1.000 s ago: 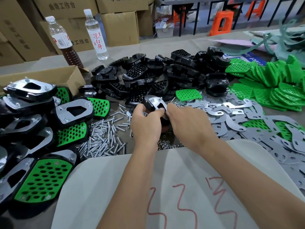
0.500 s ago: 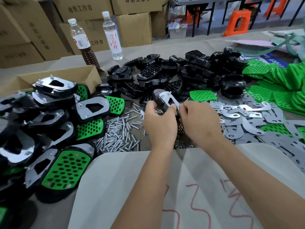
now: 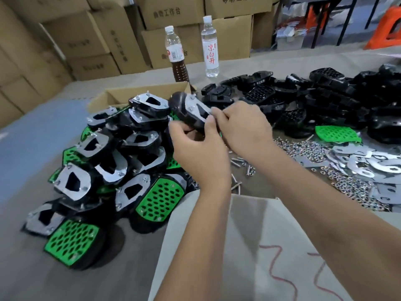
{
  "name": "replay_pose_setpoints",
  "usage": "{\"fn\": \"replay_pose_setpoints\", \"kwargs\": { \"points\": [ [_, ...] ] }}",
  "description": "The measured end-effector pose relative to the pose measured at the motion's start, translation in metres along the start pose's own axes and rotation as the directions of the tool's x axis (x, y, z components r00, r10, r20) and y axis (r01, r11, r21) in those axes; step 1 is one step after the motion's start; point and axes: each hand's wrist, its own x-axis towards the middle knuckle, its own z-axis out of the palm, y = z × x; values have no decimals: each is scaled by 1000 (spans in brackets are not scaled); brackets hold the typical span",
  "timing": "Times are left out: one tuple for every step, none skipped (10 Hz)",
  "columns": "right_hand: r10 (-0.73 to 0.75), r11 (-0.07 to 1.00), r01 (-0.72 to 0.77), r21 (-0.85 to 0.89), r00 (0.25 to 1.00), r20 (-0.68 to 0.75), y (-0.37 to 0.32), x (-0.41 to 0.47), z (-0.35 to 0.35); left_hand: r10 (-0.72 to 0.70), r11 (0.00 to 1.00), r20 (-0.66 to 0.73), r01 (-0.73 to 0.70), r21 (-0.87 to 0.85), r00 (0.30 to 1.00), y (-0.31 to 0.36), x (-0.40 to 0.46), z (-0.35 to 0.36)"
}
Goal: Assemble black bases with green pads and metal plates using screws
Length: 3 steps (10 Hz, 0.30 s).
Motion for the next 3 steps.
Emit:
{"fn": "replay_pose_setpoints", "kwargs": {
  "points": [
    [-195,978,192,77,980,32,-45,9,7,-25,991,-192,-2,-137,981,10,32,-13],
    [-285,934,255,250,954,91,-67,8,11,-307,860,-301,128,-494,903,25,69,-20],
    [-226,903,165,397,968,112,-50,-2,15,-498,738,-163,317,-596,852,33,90,-21]
  ]
}}
